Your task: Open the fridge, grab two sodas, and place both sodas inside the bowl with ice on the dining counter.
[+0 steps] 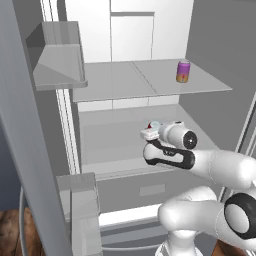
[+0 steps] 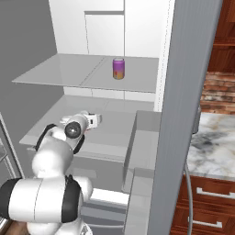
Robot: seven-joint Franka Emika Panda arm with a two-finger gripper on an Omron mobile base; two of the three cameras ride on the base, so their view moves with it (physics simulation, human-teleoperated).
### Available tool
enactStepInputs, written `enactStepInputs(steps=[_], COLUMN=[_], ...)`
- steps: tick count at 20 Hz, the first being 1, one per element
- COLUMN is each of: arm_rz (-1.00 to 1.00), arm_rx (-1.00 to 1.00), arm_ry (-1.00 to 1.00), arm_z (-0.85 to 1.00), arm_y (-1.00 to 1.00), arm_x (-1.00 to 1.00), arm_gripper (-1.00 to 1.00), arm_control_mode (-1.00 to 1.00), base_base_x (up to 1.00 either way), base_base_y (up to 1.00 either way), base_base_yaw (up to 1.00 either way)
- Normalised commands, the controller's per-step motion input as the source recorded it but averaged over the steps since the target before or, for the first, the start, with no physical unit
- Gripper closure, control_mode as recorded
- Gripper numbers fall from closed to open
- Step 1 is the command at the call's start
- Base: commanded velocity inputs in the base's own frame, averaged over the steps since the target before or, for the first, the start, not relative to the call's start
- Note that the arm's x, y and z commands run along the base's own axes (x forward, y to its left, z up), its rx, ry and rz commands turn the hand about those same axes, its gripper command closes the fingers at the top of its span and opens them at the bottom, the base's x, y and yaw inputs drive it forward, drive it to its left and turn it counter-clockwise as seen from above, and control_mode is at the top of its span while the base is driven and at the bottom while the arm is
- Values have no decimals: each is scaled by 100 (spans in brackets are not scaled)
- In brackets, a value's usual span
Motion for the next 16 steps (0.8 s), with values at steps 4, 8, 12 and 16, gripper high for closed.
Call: enactStepInputs(steps=[4, 8, 12, 16], arm_rz=[-8, -7, -3, -2], arm_rx=[-5, -4, 0, 0], arm_ry=[17, 24, 32, 26], arm_z=[100, 87, 72, 31], arm_y=[-1, 0, 0, -1], arm_x=[-29, -49, -62, -85], arm_gripper=[100, 100, 100, 100], arm_control_mode=[-100, -100, -100, -100], base_base_x=[0, 0, 0, 0], base_base_y=[0, 0, 0, 0], base_base_yaw=[0, 0, 0, 0])
